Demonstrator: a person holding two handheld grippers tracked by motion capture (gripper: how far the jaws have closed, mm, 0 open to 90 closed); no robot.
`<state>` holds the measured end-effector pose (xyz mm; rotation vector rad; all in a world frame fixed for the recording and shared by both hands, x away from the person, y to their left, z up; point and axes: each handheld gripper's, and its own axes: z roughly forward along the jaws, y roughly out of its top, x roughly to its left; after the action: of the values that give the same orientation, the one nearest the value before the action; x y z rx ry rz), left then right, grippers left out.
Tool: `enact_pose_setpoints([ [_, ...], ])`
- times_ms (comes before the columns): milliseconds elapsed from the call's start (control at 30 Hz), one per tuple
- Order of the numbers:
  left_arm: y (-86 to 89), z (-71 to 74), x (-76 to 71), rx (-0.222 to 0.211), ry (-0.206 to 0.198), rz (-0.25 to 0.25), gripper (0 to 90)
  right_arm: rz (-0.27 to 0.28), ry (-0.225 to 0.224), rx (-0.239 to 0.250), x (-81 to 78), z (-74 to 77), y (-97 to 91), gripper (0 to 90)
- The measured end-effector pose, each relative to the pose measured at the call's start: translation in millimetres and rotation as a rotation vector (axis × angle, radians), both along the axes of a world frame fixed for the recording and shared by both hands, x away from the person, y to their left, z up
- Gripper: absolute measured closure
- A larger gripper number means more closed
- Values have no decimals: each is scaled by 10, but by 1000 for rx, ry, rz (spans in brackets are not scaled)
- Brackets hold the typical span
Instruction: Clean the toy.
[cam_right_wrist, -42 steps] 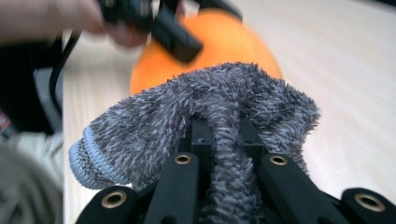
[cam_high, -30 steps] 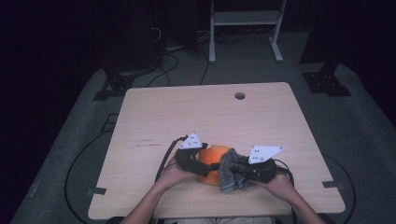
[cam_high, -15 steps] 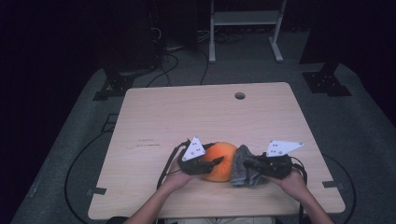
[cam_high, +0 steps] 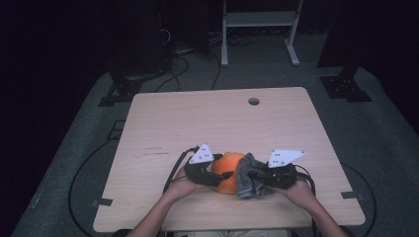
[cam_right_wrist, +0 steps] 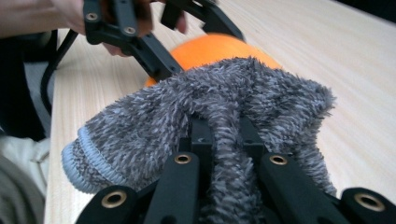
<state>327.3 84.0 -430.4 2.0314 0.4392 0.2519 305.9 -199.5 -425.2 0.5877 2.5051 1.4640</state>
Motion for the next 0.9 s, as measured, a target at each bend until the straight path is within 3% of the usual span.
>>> enact_pose_setpoints([
  [167,32,-26,-17,-8,-20,-13,336,-48,61,-43,40,-110,-218,814],
  [267,33,-22,-41,-3,-30,-22,342,-59,68,-18,26,-81,-282,814],
  [400,13,-22,-59,2,-36,-34,354,-37,31,48,24,81,-189,815],
  [533,22,-20,-78,15,-46,-43,363,-4,7,48,106,186,27,815],
  [633,81,-37,-53,5,-23,-43,366,-4,16,51,185,162,81,815],
  [733,90,-51,-37,-7,-14,-46,366,-29,33,44,228,89,16,815],
  [900,63,-47,-70,-1,-36,-62,365,-66,74,18,190,-28,-175,815],
])
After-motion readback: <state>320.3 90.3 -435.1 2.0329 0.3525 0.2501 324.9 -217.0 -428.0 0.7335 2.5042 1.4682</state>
